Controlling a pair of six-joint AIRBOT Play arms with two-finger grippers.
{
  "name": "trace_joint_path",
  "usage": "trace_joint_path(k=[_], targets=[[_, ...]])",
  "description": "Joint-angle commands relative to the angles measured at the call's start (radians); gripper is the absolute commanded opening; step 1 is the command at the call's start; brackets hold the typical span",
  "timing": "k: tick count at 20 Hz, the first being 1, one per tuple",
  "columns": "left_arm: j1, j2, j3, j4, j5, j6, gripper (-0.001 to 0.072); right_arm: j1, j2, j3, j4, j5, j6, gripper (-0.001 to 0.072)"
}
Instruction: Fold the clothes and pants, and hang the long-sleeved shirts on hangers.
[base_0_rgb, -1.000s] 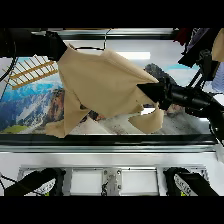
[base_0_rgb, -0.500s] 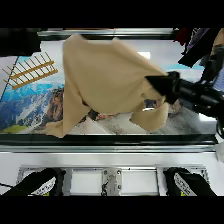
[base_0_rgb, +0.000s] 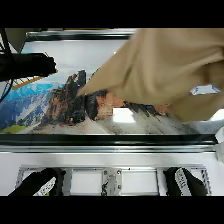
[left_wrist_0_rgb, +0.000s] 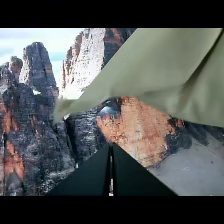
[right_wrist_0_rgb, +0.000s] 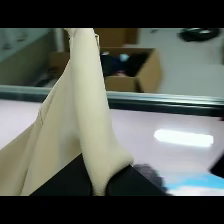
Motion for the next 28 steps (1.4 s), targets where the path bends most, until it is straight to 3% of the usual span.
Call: trace_joint_path(k=[1, 8, 12, 16, 28], targets=[[0.001, 0.017, -0.076, -0.014, 0.063, 0.002, 0.0017, -0.206, 0.04, 0.074, -0.224, -0.184, 0.202, 0.0012], [0.001, -0.016, -0.076, -0.014, 0.07, 0.002, 0.0017, -0.384, 0.04, 0.234, -0.661, -0.319, 0.494, 0.0011], [0.001, -0.032, -0.083, -0.014, 0.075, 0.002, 0.0017, -0.384, 0.039, 0.323, -0.78, -0.4, 0.524, 0.0011], [0.001, -0.032, -0.083, -0.014, 0.085, 0.002, 0.0017, -0.384, 0.04, 0.372, -0.801, -0.469, 0.524, 0.0012], [0.001, -0.032, -0.083, -0.013, 0.086, 0.002, 0.0017, -0.384, 0.039, 0.374, -0.801, -0.493, 0.523, 0.0013]])
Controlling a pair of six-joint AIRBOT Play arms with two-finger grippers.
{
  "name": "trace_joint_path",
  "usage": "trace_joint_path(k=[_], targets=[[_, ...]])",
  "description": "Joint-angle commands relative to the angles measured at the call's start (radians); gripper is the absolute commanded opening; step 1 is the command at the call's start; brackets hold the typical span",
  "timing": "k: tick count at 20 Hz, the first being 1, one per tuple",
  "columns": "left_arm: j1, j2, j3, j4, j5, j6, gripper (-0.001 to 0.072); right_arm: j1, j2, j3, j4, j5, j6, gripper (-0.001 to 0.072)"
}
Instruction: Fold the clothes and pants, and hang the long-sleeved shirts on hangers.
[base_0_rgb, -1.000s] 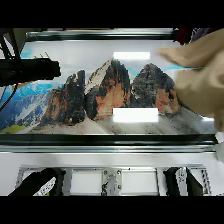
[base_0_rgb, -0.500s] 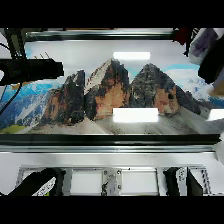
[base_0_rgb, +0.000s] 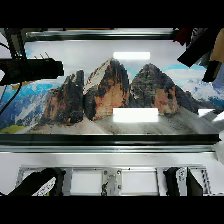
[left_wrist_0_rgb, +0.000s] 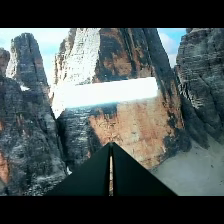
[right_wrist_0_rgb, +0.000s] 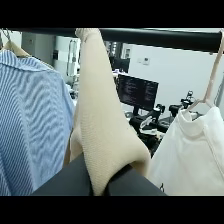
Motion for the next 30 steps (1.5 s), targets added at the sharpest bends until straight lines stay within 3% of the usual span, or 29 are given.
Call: trace_joint_path(k=[1, 9, 15, 21, 26, 30], targets=[[0.001, -0.001, 0.0, 0.0, 0.0, 0.0, 0.0017, -0.001, -0.001, 0.001, -0.002, -0.041, 0.0, 0.0013], [0.001, -0.001, 0.0, 0.0, -0.018, 0.0, 0.0017, -0.001, -0.028, 0.001, -0.084, -0.082, 0.0, 0.0013], [0.001, -0.001, 0.0, 0.0, -0.019, 0.0, 0.0017, -0.002, -0.082, 0.002, -0.088, -0.22, 0.0, 0.0013], [0.001, -0.001, 0.0, -0.001, -0.023, 0.0, 0.0017, -0.039, -0.149, 0.002, -0.091, -0.193, 0.0, 0.0013], [0.001, -0.001, 0.0, -0.002, -0.023, -0.001, 0.0017, -0.144, -0.187, 0.002, -0.09, -0.192, 0.13, 0.0013], [0.001, -0.001, 0.0, -0.002, -0.024, -0.019, 0.0017, -0.162, -0.215, 0.002, -0.088, -0.191, 0.15, 0.0013]])
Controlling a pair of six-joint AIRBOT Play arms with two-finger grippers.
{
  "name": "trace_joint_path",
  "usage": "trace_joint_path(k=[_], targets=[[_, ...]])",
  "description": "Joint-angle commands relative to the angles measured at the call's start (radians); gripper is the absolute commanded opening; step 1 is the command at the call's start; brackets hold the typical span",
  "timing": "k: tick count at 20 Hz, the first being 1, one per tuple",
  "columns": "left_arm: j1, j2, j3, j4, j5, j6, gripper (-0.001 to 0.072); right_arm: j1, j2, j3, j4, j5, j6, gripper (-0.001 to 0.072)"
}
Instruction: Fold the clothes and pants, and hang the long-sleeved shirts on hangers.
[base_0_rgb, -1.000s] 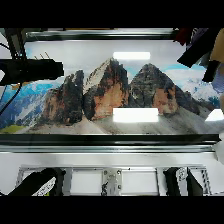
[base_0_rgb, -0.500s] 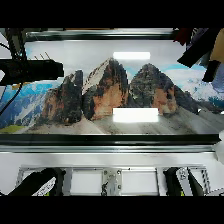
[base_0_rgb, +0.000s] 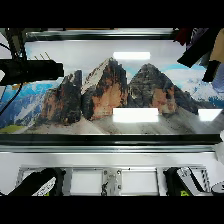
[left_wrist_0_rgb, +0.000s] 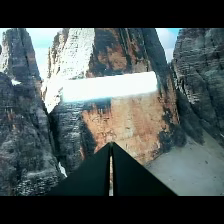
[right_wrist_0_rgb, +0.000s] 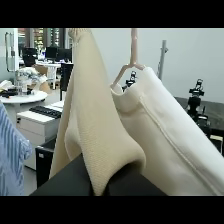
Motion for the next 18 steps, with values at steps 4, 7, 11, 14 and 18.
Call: trace_joint_path(k=[4, 7, 11, 14, 18], targets=[[0.001, 0.0, 0.0, 0.001, -0.015, -0.009, 0.0017, -0.017, -0.031, 0.001, 0.001, 0.002, 0.029, 0.0013], [0.001, 0.0, 0.0, 0.001, -0.042, -0.009, 0.0017, -0.017, -0.041, 0.001, 0.001, 0.015, 0.03, 0.0013], [0.001, -0.001, 0.0, 0.002, -0.077, -0.009, 0.0017, -0.017, -0.055, 0.001, 0.001, 0.021, 0.083, 0.0013], [0.001, 0.0, 0.0, 0.002, -0.092, -0.009, 0.0017, -0.017, -0.06, 0.001, 0.001, 0.02, 0.082, 0.0013], [0.001, 0.0, -0.001, 0.003, -0.109, -0.009, 0.0017, -0.017, -0.071, 0.001, 0.001, 0.034, 0.082, 0.0014]])
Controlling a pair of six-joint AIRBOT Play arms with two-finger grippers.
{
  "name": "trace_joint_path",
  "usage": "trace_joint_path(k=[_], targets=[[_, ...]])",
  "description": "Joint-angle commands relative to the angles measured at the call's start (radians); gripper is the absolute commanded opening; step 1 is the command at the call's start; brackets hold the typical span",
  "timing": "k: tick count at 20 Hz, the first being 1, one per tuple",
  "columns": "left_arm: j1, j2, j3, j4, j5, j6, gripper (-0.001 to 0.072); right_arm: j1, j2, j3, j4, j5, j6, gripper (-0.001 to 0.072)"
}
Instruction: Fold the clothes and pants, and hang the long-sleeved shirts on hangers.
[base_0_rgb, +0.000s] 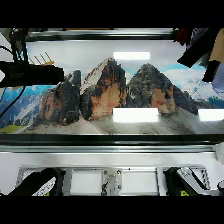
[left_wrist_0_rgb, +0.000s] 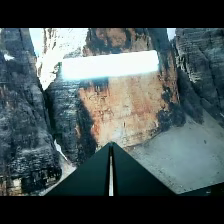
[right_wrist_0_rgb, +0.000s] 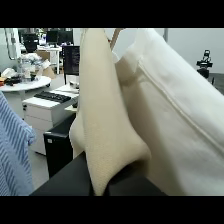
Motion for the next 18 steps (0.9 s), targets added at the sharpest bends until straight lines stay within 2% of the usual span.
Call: trace_joint_path(k=[1, 4, 5, 6, 7, 13, 16, 18], targets=[[0.001, 0.0, 0.0, 0.0, -0.016, 0.002, 0.0017, 0.0, -0.008, 0.0, -0.001, 0.018, 0.003, 0.0016], [0.001, 0.0, 0.0, 0.0, -0.016, 0.002, 0.0017, 0.0, -0.007, 0.0, -0.001, 0.006, 0.003, 0.0038], [0.001, -0.001, 0.0, 0.0, -0.016, 0.002, 0.0017, 0.0, -0.006, 0.0, 0.0, 0.006, 0.003, 0.0181], [0.001, 0.0, 0.0, 0.0, -0.016, 0.002, 0.0017, 0.0, -0.005, 0.0, 0.0, 0.005, 0.003, 0.0413], [0.001, 0.0, 0.0, 0.0, -0.016, 0.002, 0.0017, 0.0, 0.0, 0.0, 0.0, 0.006, 0.003, 0.0538], [0.001, -0.001, 0.0, 0.0, -0.012, 0.002, 0.0017, 0.002, 0.135, 0.0, 0.02, 0.002, 0.003, 0.0526], [0.001, -0.001, 0.0, 0.0, -0.002, 0.002, 0.0017, 0.002, 0.2, 0.0, 0.206, 0.043, 0.003, 0.0526], [0.001, -0.001, -0.001, 0.0, -0.003, 0.002, 0.0017, 0.002, 0.228, 0.0, 0.344, 0.132, 0.003, 0.0526]])
